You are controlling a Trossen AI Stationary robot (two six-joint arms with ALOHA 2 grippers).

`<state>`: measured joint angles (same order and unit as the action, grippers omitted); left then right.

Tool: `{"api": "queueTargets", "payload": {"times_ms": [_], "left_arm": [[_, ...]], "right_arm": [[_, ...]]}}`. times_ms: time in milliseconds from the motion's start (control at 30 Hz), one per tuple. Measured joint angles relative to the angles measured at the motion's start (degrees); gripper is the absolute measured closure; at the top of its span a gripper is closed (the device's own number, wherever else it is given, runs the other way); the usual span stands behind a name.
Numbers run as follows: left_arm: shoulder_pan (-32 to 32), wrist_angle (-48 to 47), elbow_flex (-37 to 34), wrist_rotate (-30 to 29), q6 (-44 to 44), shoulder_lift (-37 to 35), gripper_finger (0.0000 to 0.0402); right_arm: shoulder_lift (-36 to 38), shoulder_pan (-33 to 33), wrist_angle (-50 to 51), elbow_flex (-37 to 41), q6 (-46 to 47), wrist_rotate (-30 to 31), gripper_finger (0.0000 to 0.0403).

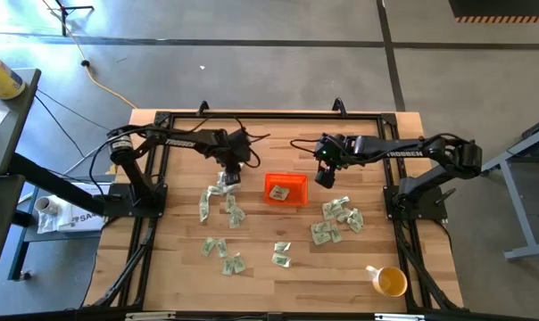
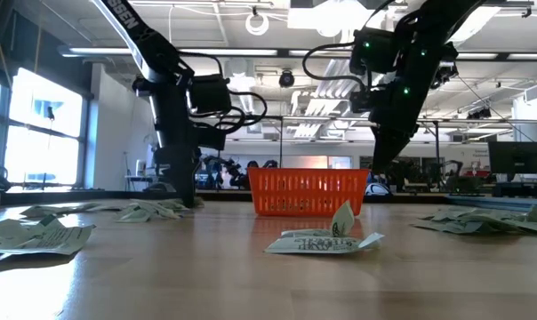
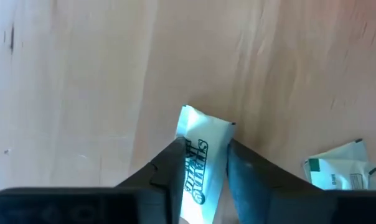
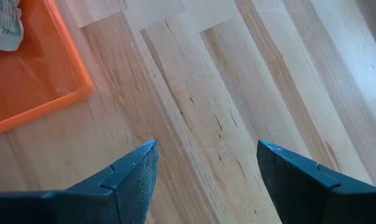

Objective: Pick and place Stevia / Truvia into bins
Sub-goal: Put the light green stevia packet into the orange basket

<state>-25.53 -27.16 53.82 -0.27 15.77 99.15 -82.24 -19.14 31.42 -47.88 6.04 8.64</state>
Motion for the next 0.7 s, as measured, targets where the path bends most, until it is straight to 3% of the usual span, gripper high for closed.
{"api": "queueTargets", "payload": {"times_ms": [367,533,700], "left_arm": [[-0.41,-1.56,3.94,1.25,-3.27,-0.11,0.0372],[0.42,-4.00,8.79,5.57,-6.27,-0.13,0.0374],[4.69,-5.22,14.26,5.51,-7.86,-0.16,0.0358]], "right_arm": [[0.08,0.39,1.07,0.00,0.67,0.02,0.0139],[1.01,2.19,2.99,0.00,0.22,1.31,0.0139],[3.98,5.36,6.57,0.00,1.69,4.45,0.0139]]}}
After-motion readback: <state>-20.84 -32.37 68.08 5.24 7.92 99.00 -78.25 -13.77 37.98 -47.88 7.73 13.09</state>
